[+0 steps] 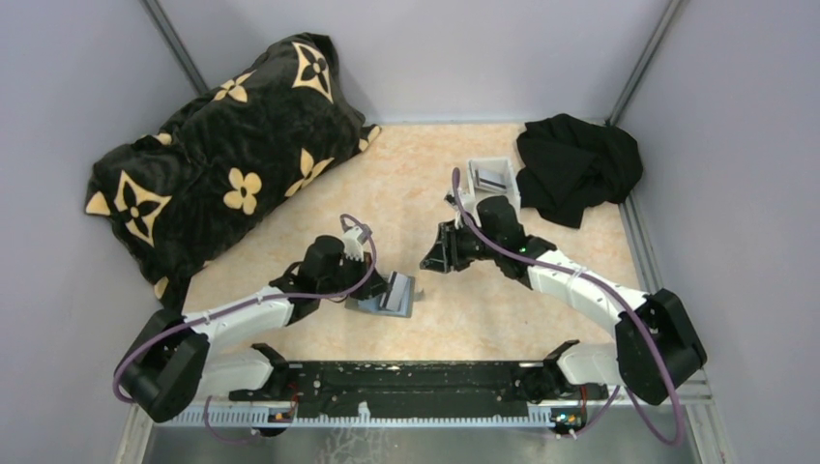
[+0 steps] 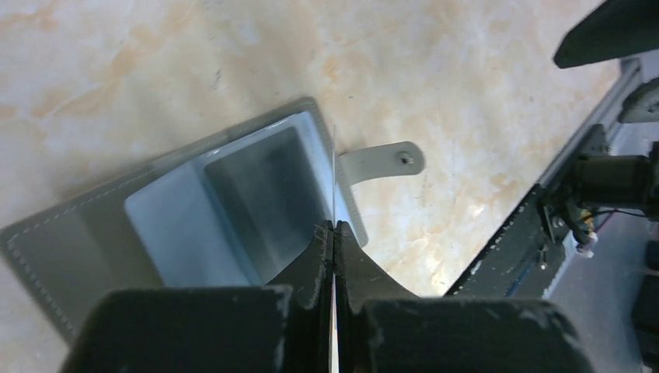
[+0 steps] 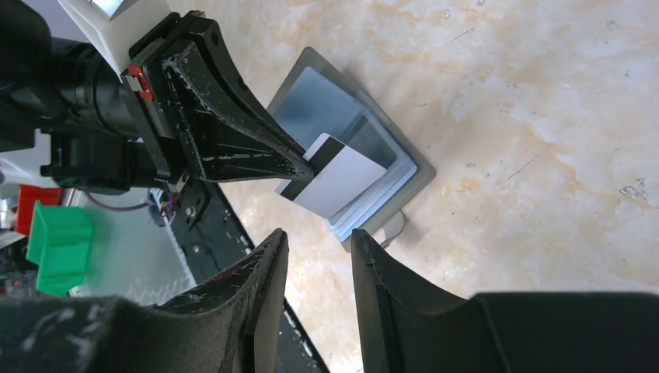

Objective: Put the credit cards into the card holder
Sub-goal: Pick up the credit card from the storage box, then insert the credit card into the card holder.

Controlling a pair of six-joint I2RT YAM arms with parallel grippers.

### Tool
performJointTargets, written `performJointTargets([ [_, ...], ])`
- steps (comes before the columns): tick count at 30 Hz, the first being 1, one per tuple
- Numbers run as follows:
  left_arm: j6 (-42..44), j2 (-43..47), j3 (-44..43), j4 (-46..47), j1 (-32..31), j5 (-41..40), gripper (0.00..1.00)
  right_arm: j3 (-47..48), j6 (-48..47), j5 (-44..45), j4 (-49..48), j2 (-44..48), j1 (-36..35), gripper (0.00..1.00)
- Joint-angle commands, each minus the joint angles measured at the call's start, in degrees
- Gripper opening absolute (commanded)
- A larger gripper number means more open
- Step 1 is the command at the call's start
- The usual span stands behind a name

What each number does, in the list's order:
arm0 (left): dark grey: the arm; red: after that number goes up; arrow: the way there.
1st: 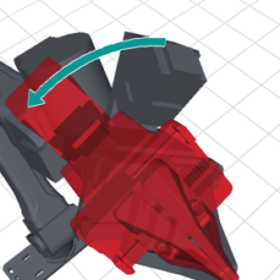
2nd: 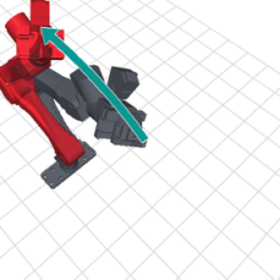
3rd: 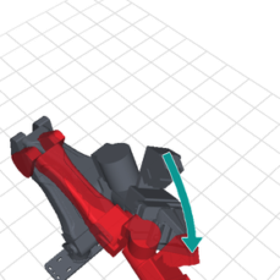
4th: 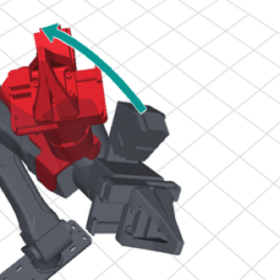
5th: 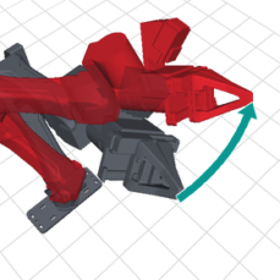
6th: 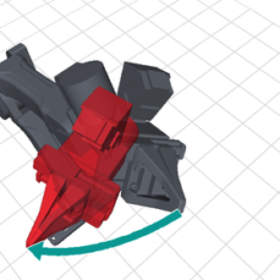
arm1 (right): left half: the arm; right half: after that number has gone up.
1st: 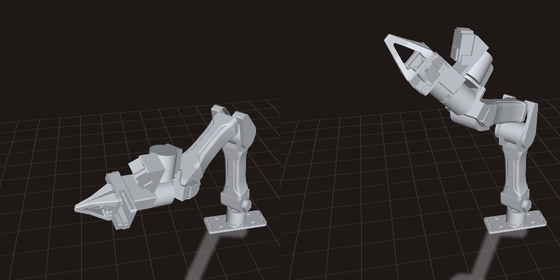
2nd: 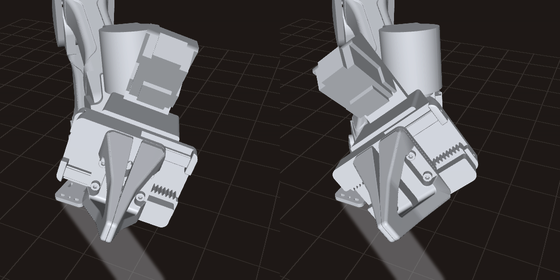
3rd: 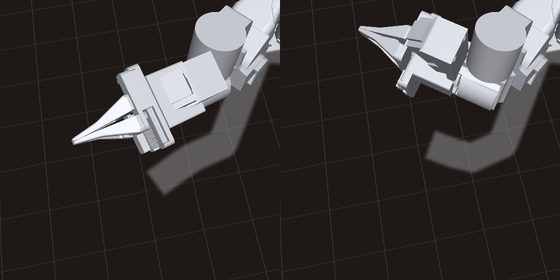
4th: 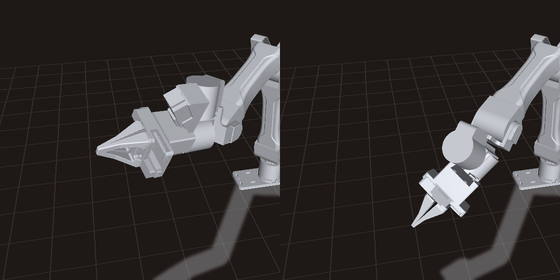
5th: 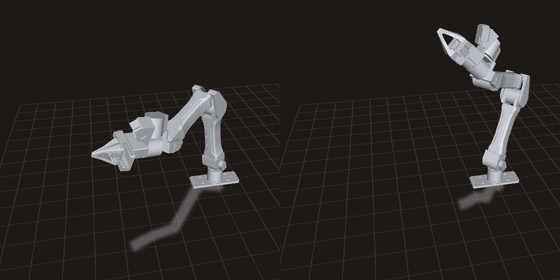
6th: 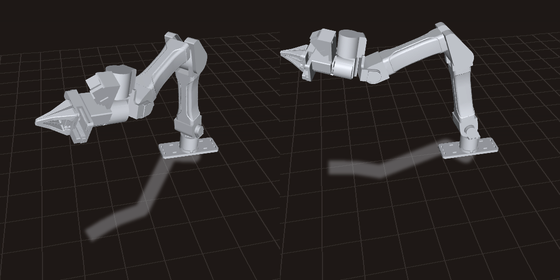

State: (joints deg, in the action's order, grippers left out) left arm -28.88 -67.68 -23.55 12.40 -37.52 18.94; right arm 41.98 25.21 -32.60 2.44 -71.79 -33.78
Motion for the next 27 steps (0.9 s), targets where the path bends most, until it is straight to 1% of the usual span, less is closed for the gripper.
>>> performJointTargets([
  [1, 0.1, 0.0, -4.0, -8.4, 0.1, -6.6, 0.0, 1.5, 0.5, 6.7, -3.3, -1.6, -3.0, 0.35],
  [7, 1.3, -1.6, -9.3, -17.5, 0.4, -11.2, 0.0, 3.6, 1.8, 12.7, -3.7, -5.2, -6.9, 0.25],
  [11, 1.8, -2.1, -11.6, -20.5, 0.9, -12.2, 0.0, 4.1, 2.9, 14.5, -4.8, -7.6, -8.5, 0.16],
  [17, 1.9, -2.4, -13.5, -24.2, 2.3, -10.8, 0.0, 5.1, 4.0, 17.0, -5.8, -11.2, -11.6, 0.07],
  [22, 1.7, -1.7, -14.1, -26.5, 4.7, -8.7, 0.0, 6.4, 4.7, 18.8, -6.3, -14.0, -13.8, 0.05],
  [27, 0.9, -1.9, -13.4, -25.9, 7.5, -4.6, 0.0, 6.3, 5.8, 19.6, -7.4, -16.2, -14.7, 0.01],
])
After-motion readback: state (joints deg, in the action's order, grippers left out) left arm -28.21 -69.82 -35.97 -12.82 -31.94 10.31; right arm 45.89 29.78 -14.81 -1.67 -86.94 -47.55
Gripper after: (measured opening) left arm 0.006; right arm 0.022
